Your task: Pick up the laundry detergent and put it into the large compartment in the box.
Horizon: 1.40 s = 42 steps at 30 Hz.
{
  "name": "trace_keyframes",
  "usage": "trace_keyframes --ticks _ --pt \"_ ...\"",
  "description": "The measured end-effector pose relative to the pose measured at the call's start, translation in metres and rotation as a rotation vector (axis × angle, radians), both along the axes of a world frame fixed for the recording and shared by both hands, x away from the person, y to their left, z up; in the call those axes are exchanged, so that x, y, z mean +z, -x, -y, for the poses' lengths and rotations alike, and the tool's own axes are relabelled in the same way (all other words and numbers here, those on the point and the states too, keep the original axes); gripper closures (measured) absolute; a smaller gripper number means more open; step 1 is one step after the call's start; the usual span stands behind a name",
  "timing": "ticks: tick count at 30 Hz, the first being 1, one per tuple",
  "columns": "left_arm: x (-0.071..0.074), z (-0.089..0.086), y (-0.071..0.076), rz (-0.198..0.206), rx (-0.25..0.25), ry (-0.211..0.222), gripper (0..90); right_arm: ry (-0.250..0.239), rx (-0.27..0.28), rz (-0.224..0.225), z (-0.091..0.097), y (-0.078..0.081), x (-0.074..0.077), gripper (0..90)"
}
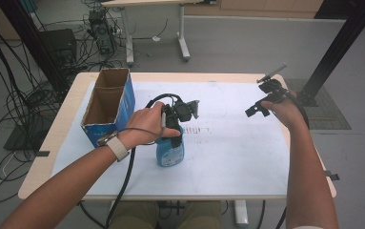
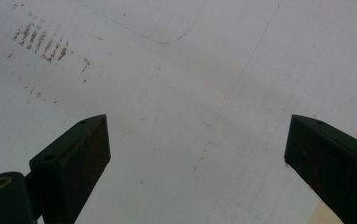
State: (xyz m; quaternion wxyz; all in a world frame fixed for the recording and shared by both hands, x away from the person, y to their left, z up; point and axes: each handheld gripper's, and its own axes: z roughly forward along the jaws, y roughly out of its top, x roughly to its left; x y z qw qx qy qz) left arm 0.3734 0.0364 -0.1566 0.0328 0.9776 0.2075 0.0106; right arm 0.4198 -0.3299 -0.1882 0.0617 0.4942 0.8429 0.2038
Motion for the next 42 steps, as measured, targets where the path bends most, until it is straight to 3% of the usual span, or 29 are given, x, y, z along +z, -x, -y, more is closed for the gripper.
trace_keyframes --ticks 42 --pt "0.0036 -0.0045 0.005 0.005 0.018 0.016 37.9 -0.004 -0.003 0.009 0.0014 0.0041 0.0024 6.7"
